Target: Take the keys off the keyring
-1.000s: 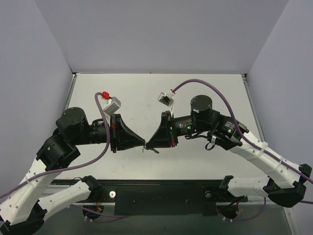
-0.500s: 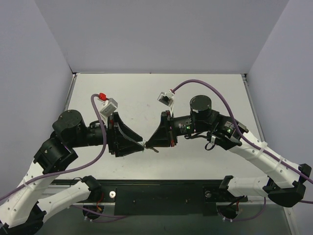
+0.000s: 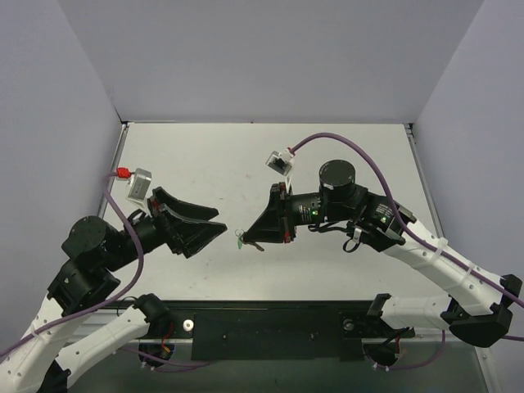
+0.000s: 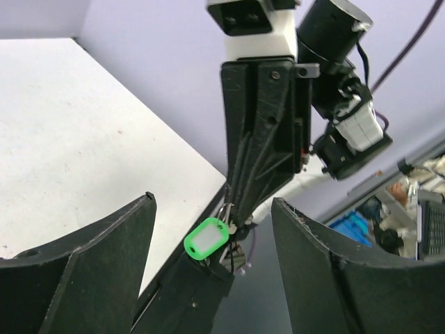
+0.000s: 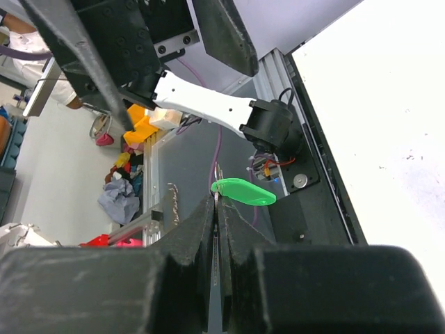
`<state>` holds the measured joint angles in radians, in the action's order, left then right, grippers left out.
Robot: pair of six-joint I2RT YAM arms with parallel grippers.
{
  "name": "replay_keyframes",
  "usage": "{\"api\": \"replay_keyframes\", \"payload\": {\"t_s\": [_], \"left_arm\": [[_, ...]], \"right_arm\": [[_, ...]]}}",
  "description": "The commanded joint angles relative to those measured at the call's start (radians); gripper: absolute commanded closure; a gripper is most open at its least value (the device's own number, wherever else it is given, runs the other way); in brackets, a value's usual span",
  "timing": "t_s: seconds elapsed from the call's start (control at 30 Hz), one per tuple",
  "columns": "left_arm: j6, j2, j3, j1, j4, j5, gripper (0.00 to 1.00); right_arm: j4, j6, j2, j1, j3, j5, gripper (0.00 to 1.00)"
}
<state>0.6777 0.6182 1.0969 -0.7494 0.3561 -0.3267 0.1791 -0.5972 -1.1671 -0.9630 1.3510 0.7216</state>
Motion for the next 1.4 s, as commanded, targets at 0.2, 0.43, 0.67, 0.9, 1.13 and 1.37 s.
{"api": "replay_keyframes", "payload": {"t_s": [0.2,0.43,0.67,0.9,1.13,1.37], "left_arm": [[0.118,-0.104,-0.123,-0.001,-0.142,0.258,0.27],[0.108,-0.08,-0.104,-0.002,-0.106,0.259,0.3],[0.105,-0.06,-0.106,-0.001,-0.105,0.255,0.33],[0.097,-0.04,-0.1,-0.001,-0.098,0.256,0.34],[0.086,-0.017,-0.092,-0.001,-0.097,0.256,0.35],[0.063,-0.003,-0.078,-0.002,-0.065,0.245,0.36]], "right_arm": [[-0.136,-0.042,0.052,-0.002,-0.071,-0.056,1.0],[-0.096,-0.116,0.067,0.0,-0.119,-0.16,1.0],[0.107,-0.13,0.087,-0.002,-0.035,-0.346,1.0],[0.276,-0.184,0.073,-0.002,0.055,-0.545,1.0],[0.254,-0.18,0.041,0.006,0.008,-0.554,1.0],[0.102,-0.24,0.09,-0.029,-0.09,-0.593,1.0]]}}
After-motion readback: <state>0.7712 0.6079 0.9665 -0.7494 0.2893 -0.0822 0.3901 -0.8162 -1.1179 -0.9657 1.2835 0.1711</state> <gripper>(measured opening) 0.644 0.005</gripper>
